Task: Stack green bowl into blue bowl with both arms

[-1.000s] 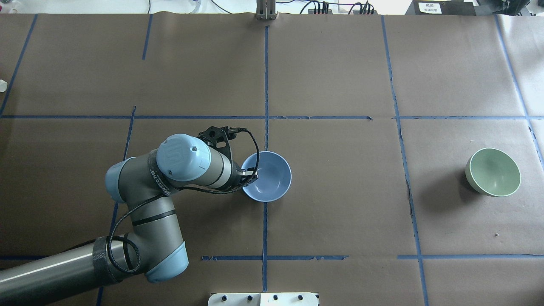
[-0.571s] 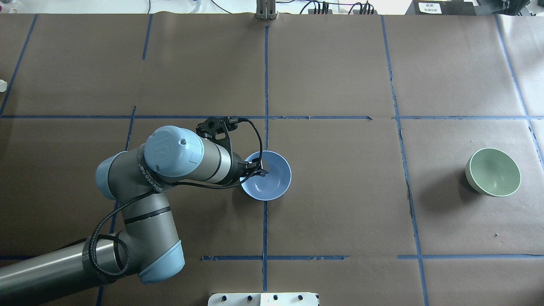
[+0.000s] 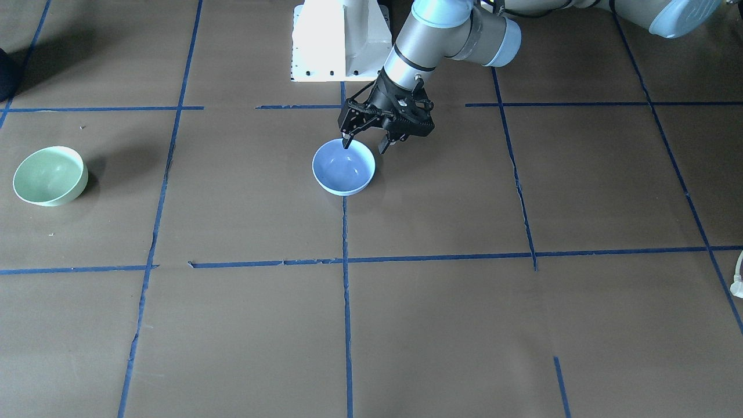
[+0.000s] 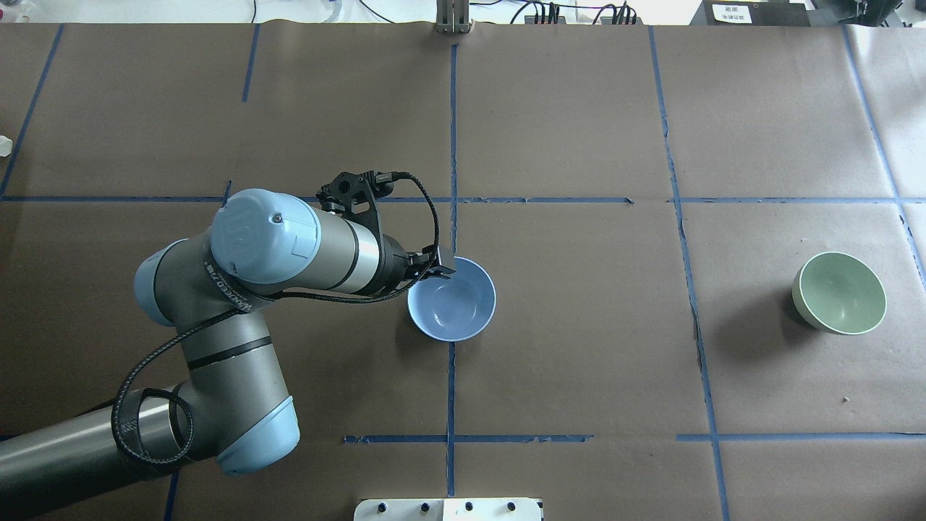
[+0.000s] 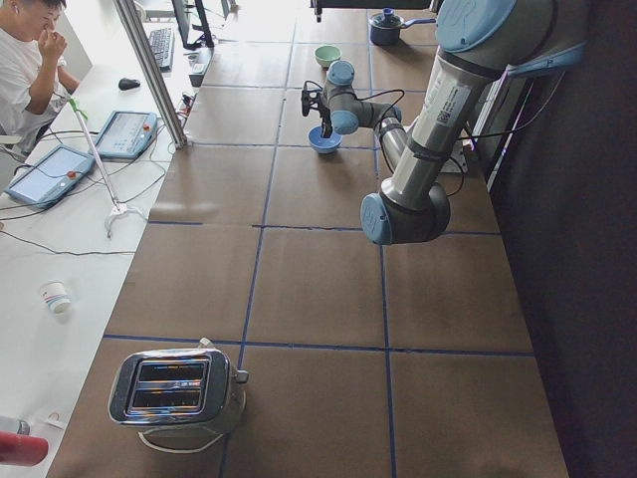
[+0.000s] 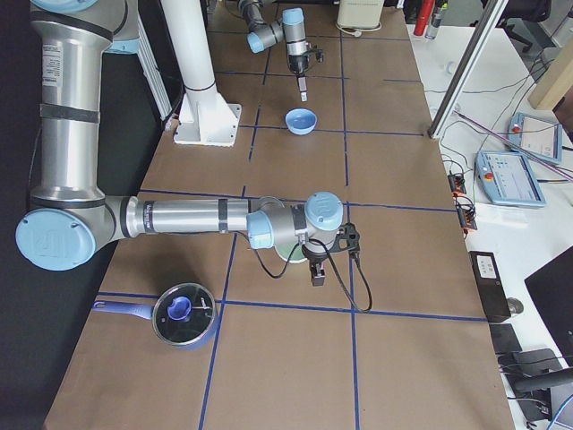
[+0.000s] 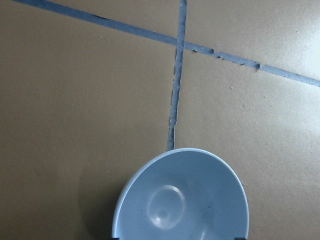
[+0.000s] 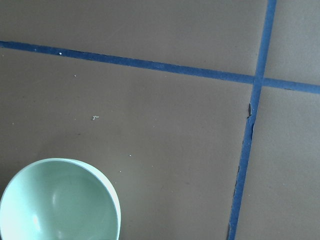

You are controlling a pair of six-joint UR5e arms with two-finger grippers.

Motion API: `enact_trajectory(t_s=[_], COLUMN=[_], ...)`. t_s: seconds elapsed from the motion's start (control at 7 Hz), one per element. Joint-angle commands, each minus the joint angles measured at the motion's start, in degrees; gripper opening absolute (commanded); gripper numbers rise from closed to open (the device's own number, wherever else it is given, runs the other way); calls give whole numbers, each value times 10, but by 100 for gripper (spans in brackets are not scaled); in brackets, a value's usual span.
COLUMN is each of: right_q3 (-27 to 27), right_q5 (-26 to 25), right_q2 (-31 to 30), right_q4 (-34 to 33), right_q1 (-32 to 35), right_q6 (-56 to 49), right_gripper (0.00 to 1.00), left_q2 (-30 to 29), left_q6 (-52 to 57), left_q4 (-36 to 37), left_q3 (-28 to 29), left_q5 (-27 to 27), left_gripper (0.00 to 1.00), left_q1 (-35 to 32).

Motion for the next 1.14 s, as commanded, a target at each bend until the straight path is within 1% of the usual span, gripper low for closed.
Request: enact_trajectory(t_s=[0.0,0.14,0.29,0.43,0.57,0.71,0.86,1.0], right_q3=[-11,-25,-39,-67,-74,-76,-80,-94], right_q5=[0,1,3,1,0,-1,-2,-4], right_q2=[-15,-14,-18,-15,-9,-7,-7,-4], right_q4=[114,138,188,213,217,217,217,217], right_q1=[-70,-96,-105,-118,-131,-139,-143,-149], right_q6=[127,182,197,199,216,222,223,222], right_gripper=[100,100,100,99,97,86,60,26], left_q2=[0,1,3,3,3,3,4,3], left_q6=[-1,-1,-1,-1,-1,-1,-1,-1], left_q4=[0,0,0,0,0,0,0,0], left_q3=[-6,-6,-6,-6,-6,-8,-8,-9], left_q5=[0,0,0,0,0,0,0,0], left_gripper=[84,84,84,84,84,84,84,84], left_q1=[-1,-1,-2,-2,-2,-1,-2,-4])
